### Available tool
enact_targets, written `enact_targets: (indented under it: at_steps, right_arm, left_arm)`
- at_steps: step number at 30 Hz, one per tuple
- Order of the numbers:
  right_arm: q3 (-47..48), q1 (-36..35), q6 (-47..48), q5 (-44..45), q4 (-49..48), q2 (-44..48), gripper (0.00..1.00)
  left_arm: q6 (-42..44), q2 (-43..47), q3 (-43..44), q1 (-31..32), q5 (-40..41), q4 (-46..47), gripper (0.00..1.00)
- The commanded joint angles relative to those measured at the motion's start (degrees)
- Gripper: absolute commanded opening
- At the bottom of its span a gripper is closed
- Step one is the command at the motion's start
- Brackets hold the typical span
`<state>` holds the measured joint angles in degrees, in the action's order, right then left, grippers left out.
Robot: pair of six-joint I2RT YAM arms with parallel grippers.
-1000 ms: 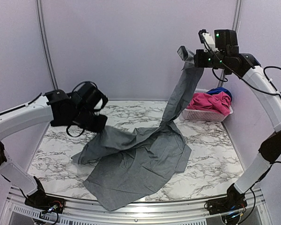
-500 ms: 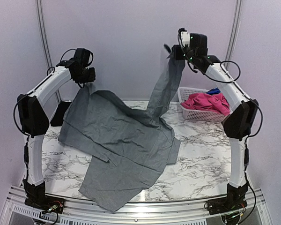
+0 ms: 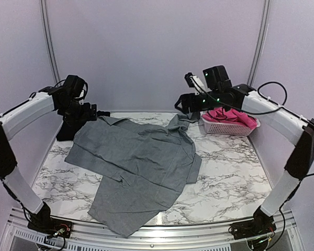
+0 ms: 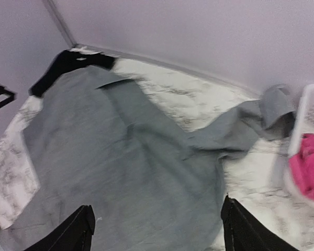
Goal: Fold and stack the mixed laundry pile
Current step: Adjust the crumpled shirt at the center of the board.
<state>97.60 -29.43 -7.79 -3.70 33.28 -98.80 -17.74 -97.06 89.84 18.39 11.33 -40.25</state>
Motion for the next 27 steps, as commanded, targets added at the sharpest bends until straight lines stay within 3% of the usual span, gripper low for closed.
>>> enact_targets:
  at_steps: [1,6,11,15,18,23,27]
  right_arm:
    - [-15.54,-11.09,-11.04,-11.2,-5.22,5.72,0.76]
    - [-29.65,-16.58,-18.27,-16.34,-11.71,5.59,0.7]
    - [-36.16,-16.55,-18.61,-15.94,-11.8,2.78,0.69]
    - [-41.71,-9.67,-17.02,-14.42,-10.12,2.83,0.69]
    - [-44.08,-0.16,-13.27,-12.27,-8.47,3.13,0.69]
    - [-35.5,13.08,-8.25,-8.52,-7.53,-1.21,0.69]
    - [-22.66,14.1,-6.82,-10.48,-2.98,-2.89,0.7]
  left_arm:
    - [-4.61,10.37,-14.22,-0.3,-6.7,1.69,0.99]
    - [-8.29,19.28,-24.97,-0.2,-8.3,4.55,0.99]
    - [-11.29,25.42,-31.13,-0.28,-13.06,6.42,0.99]
    - [-13.0,27.24,-33.59,-0.14,-14.26,6.27,0.99]
    - [-13.71,27.92,-34.94,0.35,-15.13,5.84,0.99]
    - [-14.27,28.23,-37.28,5.28,-12.85,5.32,0.99]
    - [-14.52,26.72,-39.2,11.66,-11.61,4.8,0.99]
